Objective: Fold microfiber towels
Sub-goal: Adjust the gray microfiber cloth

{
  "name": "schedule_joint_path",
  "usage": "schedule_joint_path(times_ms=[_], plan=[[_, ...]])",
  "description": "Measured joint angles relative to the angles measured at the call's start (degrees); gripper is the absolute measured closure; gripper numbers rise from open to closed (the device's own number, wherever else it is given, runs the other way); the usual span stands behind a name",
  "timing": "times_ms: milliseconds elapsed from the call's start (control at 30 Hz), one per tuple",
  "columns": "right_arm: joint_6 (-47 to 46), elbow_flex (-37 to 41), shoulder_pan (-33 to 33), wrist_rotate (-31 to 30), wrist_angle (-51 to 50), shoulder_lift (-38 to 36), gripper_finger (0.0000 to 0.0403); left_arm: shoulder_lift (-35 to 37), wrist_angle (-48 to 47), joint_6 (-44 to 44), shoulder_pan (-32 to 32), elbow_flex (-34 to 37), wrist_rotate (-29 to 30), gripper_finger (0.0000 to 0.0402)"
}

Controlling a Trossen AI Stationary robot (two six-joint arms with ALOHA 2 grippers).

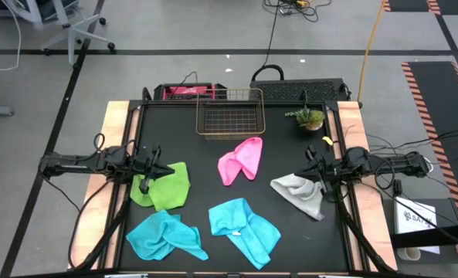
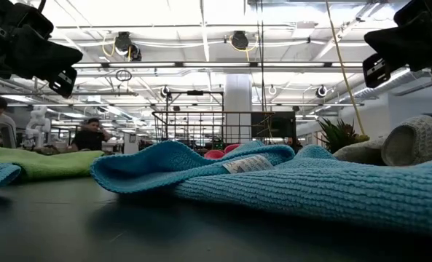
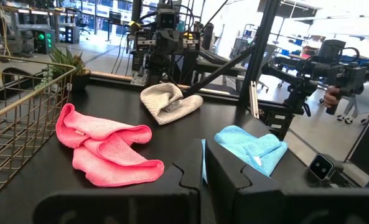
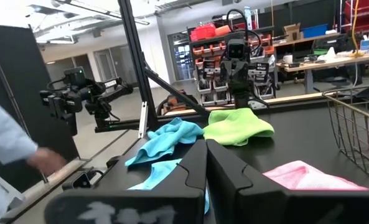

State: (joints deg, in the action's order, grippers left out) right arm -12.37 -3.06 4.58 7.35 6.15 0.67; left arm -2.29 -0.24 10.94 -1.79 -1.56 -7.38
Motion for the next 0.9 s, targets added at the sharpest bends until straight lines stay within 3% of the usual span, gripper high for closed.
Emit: schedule_joint_path(times_ms=[267, 900], plan=[[-4.8, 0.0, 0.0, 0.0, 0.0, 0.0, 0.0403, 0.0, 0.0, 0.0, 0.0, 0.0, 0.0, 0.0382], [-4.9, 0.0, 0.0, 0.1, -0.4, 0.0, 0.0403, 0.0, 0.0, 0.0, 0.0, 0.0, 0.0, 0.0382]])
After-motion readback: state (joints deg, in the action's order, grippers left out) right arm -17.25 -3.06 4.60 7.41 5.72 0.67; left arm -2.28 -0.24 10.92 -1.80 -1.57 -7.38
